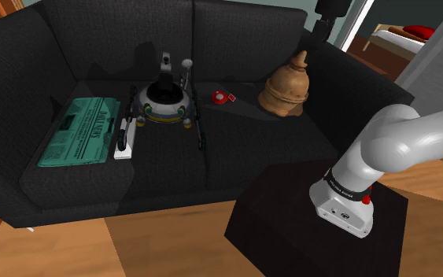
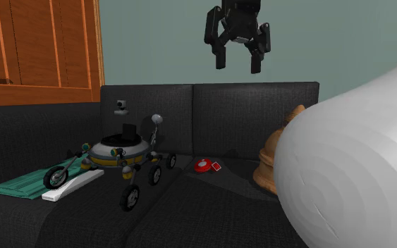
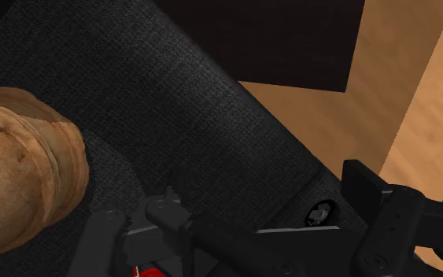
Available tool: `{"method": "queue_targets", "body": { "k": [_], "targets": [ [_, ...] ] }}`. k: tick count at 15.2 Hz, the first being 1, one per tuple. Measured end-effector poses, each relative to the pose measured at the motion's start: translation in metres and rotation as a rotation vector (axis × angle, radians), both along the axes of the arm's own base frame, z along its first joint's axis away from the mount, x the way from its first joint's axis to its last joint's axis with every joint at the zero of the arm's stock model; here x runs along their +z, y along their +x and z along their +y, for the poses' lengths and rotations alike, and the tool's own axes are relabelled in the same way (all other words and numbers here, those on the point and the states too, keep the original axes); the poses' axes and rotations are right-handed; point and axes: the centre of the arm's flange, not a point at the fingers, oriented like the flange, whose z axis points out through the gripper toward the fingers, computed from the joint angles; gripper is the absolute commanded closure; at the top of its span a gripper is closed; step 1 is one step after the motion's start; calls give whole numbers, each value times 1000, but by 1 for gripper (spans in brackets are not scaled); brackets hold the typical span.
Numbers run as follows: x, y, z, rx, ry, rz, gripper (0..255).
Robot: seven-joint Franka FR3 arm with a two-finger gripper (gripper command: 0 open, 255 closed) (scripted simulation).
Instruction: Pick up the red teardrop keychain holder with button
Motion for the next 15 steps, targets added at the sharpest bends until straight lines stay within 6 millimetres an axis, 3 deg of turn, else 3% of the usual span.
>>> {"method": "queue_targets", "body": {
  "k": [4,15],
  "targets": [
    [-19,18,-9,13,-6,1,0],
    [-113,118,-43,80,-38,-3,0]
  ]
}}
